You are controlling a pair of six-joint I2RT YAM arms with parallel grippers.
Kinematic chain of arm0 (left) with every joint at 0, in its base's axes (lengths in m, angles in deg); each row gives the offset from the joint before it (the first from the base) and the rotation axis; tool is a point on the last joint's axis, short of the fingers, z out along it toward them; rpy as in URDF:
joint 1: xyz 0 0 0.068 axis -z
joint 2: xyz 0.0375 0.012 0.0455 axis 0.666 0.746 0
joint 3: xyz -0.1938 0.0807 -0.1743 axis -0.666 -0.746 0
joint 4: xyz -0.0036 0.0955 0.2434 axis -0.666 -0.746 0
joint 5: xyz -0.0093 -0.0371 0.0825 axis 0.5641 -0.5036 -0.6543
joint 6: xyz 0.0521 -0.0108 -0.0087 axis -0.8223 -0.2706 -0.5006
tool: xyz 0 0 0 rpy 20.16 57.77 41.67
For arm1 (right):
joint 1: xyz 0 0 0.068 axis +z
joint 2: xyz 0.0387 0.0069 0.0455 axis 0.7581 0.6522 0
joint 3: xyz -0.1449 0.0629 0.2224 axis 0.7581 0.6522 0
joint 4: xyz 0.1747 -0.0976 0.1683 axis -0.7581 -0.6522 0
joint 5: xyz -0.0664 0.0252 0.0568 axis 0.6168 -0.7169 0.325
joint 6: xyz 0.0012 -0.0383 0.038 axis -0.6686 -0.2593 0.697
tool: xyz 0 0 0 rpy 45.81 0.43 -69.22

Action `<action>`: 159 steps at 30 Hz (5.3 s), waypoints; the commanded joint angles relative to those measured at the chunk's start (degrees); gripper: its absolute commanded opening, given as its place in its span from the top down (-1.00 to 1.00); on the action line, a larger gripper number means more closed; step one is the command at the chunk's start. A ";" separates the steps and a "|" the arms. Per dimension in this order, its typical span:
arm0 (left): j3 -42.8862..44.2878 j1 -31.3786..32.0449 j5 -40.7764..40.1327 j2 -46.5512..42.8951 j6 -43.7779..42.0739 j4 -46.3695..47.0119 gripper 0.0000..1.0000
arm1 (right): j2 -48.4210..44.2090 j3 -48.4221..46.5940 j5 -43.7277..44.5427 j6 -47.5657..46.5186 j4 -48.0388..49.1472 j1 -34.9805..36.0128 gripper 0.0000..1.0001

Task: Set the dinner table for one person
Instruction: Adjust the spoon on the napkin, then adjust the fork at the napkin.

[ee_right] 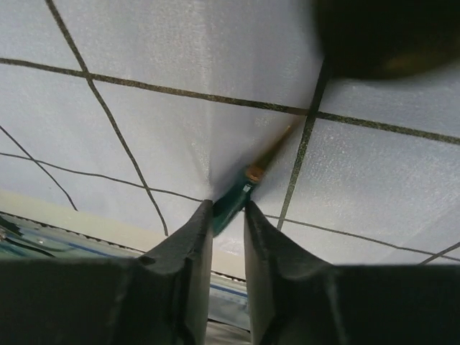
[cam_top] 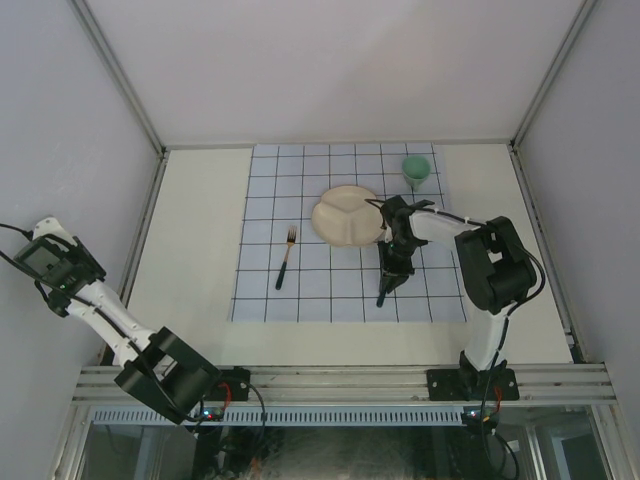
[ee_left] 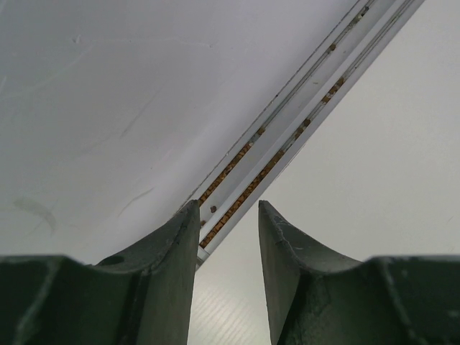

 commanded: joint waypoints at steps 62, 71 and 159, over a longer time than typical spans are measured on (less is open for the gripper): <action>2.82 0.74 4.94 -3.27 -0.31 0.56 0.14 | -3.18 -2.45 12.71 -11.45 3.88 -7.88 1.00; 2.28 0.82 4.79 -3.07 -0.71 0.69 0.14 | -2.63 -4.82 12.80 -10.27 3.30 -6.17 1.00; 3.17 85.14 -11.41 32.17 5.23 0.28 0.18 | -46.07 16.91 30.56 -22.14 12.79 -30.26 -0.99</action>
